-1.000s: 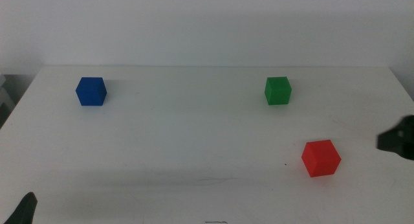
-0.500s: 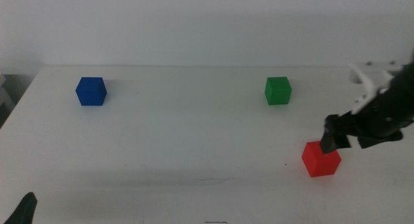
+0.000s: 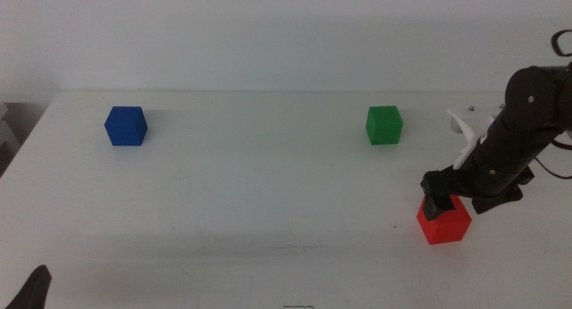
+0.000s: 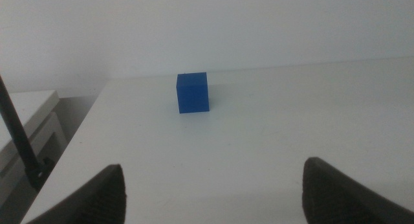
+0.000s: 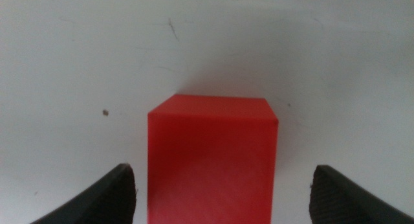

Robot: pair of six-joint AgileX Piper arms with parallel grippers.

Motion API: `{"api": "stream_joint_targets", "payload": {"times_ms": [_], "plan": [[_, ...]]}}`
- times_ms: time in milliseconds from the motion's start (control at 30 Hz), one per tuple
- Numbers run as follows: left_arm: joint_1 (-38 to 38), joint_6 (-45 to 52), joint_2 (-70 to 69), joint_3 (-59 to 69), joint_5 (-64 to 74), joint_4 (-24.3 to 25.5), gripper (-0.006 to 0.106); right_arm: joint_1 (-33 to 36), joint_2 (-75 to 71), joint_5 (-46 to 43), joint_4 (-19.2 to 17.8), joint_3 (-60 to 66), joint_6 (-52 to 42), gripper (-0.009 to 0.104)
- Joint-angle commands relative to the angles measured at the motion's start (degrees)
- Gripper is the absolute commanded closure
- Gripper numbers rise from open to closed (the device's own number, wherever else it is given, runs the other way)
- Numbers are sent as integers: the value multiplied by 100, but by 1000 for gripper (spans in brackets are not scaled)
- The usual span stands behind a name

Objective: Stack red cubes first, then green, then blue cubes in a specific spot.

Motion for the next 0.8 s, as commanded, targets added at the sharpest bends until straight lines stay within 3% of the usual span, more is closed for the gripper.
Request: {"api": "stream_joint_targets", "payload": {"times_ms": [0, 267, 367, 467, 500, 633, 767], "plan": [[0, -26, -116, -19, -476, -23, 7, 16, -161, -213, -25, -172, -3, 22], [0, -26, -116, -19, -476, -23, 7, 147, 66, -375, -119, -172, -3, 39], [0, -26, -116, -19, -476, -23, 7, 172, 66, -351, -221, -172, 27, 58], [-5, -26, -116, -19, -476, -23, 7, 186, 53, -116, -233, -240, 177, 92], [-5, -26, -116, -19, -476, -23, 7, 221, 53, -19, -233, -296, 293, 97], [-5, -26, -116, -19, -476, -23, 7, 564, 54, 454, -416, -799, 1063, 96], [-5, -26, -116, -19, -476, -23, 7, 1201, 234, 782, -996, -1642, 2063, 96]]}}
